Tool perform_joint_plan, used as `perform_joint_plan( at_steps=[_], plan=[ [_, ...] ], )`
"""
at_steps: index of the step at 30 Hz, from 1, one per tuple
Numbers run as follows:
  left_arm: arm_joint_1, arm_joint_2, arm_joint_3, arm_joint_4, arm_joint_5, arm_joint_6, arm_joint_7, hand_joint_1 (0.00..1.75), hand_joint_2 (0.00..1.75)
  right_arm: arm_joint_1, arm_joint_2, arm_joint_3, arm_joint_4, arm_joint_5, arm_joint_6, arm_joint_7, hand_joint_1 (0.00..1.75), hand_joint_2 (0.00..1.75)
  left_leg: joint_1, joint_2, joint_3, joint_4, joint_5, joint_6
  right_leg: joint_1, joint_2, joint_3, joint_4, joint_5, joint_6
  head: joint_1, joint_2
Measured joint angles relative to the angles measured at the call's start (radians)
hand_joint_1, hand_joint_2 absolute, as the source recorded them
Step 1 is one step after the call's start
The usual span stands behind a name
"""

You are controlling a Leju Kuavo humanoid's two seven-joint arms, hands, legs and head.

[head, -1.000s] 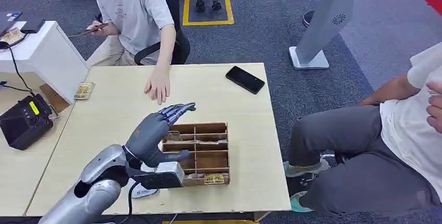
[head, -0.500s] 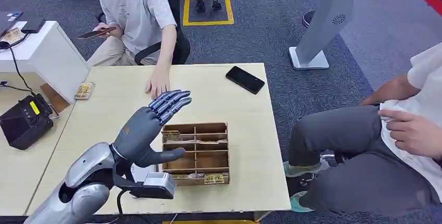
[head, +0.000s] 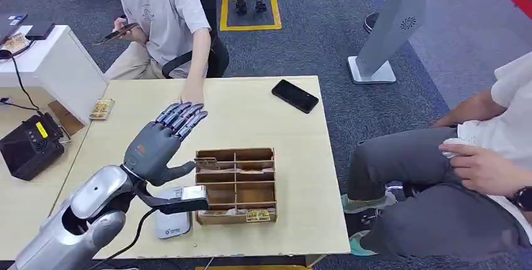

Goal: Pass the card to the sensor for recognition and then transmit it.

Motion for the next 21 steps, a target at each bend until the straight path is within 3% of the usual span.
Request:
perform_joint_plan(
  at_steps=[10, 21],
  plan=[
    [0.004, -0.011, -0.001, 0.079, -0.08, -0.002, 0.03, 0.0, 1.75, -0.003, 0.0, 0.001, 0.0, 0.0, 0.007, -0.006, 0.0, 0.0, 0.0, 0.0, 0.0, 0.0, 0.0, 0.0, 0.0, 0.0, 0.0, 0.0, 0.0, 0.0, 0.0, 0.0],
    [0.015, -0.041, -0.006, 0.13, -0.082, -0.011, 0.023, 0.0, 1.75, -0.018, 0.0, 0.002, 0.0, 0.0, 0.011, -0.001, 0.0, 0.0, 0.0, 0.0, 0.0, 0.0, 0.0, 0.0, 0.0, 0.0, 0.0, 0.0, 0.0, 0.0, 0.0, 0.0]
  ],
)
